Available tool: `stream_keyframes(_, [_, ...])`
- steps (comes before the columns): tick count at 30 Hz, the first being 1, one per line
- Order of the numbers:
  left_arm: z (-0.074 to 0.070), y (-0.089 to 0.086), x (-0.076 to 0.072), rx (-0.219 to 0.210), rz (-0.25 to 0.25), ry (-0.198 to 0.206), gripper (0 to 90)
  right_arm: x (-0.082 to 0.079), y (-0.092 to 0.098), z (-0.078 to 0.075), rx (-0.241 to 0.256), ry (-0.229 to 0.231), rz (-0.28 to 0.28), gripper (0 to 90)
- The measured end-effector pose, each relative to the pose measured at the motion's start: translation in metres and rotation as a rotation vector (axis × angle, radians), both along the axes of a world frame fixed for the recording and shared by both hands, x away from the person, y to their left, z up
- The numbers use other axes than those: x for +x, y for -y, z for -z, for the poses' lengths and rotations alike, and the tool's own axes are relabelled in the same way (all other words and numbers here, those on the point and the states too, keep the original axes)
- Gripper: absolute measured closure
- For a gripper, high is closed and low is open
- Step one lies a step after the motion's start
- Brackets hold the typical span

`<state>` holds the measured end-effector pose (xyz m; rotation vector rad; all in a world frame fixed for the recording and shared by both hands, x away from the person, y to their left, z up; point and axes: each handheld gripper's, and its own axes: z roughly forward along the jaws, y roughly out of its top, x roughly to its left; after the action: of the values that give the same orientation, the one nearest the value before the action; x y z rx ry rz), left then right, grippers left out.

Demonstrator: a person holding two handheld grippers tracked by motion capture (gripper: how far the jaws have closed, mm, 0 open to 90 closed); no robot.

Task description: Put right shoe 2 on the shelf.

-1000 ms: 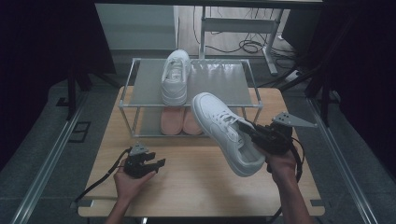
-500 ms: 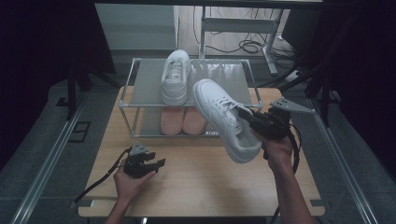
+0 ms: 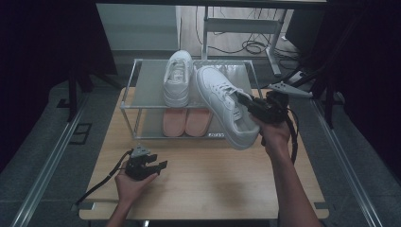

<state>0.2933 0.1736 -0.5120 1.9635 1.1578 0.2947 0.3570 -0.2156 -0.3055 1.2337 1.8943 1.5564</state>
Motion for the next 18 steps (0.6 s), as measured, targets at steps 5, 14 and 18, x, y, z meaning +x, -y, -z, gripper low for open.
stream_keyframes(5, [-0.001, -0.001, 0.0, 0.001, -0.001, 0.002, 45.2, 0.012, -0.003, -0.005, 0.003, -0.007, 0.025, 80.5])
stream_keyframes(14, [0.0, 0.0, 0.0, 0.0, -0.002, 0.001, 45.3, 0.035, -0.009, -0.014, 0.0, -0.026, 0.076, 80.5])
stream_keyframes(18, [0.0, 0.0, 0.0, 0.0, -0.002, 0.0, 45.3, 0.046, -0.011, -0.018, 0.012, -0.037, 0.094, 80.5])
